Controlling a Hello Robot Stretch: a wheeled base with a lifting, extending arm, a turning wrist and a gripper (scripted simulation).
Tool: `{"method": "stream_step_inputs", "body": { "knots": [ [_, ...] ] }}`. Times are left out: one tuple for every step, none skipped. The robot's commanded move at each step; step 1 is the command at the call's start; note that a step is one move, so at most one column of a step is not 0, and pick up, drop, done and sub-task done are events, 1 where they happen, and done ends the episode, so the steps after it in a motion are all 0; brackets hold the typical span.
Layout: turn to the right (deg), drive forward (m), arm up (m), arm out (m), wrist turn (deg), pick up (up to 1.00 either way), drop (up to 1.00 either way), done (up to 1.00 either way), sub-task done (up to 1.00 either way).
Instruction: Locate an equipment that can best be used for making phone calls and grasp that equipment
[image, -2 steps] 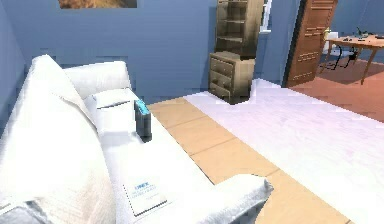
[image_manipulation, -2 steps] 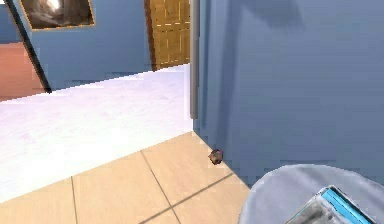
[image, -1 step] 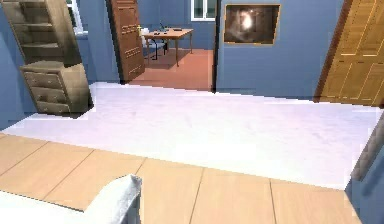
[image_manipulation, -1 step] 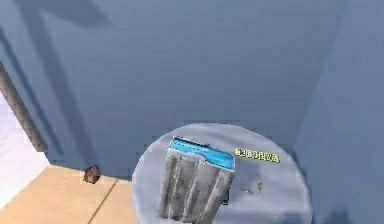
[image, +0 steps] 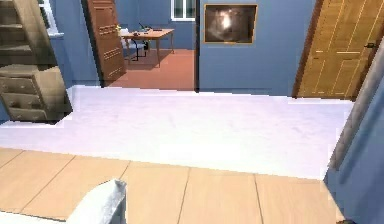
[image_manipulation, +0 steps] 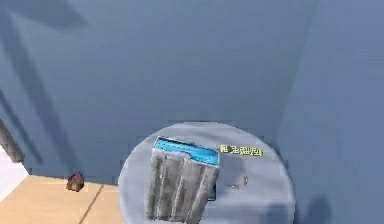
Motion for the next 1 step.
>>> {"method": "stream_step_inputs", "body": {
  "knots": [
    [0.0, 0.35, 0.00, 0.00, 0.0, 0.00, 0.00, 0.00, 0.00]
  ]
}}
